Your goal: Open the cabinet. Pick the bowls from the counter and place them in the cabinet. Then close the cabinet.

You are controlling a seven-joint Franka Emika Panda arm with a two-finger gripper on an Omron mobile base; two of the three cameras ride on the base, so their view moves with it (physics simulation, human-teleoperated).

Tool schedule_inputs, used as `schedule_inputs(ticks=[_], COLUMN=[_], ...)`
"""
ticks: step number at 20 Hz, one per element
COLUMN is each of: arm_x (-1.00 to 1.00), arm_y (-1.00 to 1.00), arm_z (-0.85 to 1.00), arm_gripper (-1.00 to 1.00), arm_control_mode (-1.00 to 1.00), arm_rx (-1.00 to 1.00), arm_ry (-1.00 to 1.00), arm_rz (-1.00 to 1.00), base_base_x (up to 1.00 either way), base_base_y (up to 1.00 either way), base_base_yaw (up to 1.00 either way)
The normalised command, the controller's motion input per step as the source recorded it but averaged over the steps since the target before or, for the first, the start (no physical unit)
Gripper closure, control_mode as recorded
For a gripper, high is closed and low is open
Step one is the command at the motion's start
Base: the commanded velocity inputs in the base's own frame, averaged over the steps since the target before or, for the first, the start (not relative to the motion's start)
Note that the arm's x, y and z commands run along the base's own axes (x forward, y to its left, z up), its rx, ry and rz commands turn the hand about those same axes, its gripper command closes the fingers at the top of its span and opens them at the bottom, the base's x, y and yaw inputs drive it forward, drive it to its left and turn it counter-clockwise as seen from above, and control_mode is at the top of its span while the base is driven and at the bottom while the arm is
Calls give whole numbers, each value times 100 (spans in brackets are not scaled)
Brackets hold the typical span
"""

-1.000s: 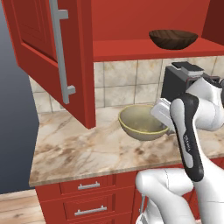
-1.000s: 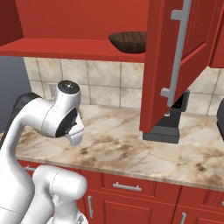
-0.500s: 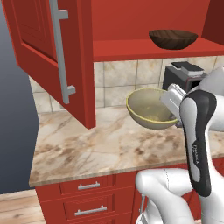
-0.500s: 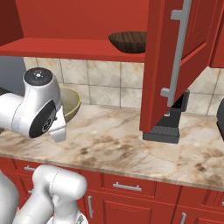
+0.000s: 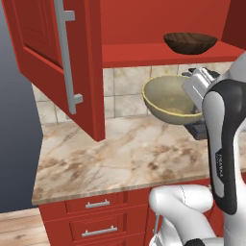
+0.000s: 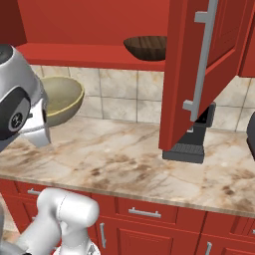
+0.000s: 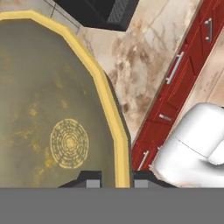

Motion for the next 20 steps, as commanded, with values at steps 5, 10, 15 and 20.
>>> schedule_inputs(ticks=[5, 10, 15, 20], arm_x=[-23, -3, 0, 0], arm_y=[18, 14, 3, 0], arm_z=[56, 22, 2, 2], arm_gripper=[100, 100, 100, 100], arm_control_mode=[-100, -100, -100, -100], arm_rx=[0, 0, 8, 12], arm_ry=[-9, -12, -19, -18], arm_rz=[-9, -7, -1, 0], base_base_x=[0, 0, 0, 0], base_base_y=[0, 0, 0, 0], base_base_yaw=[0, 0, 0, 0])
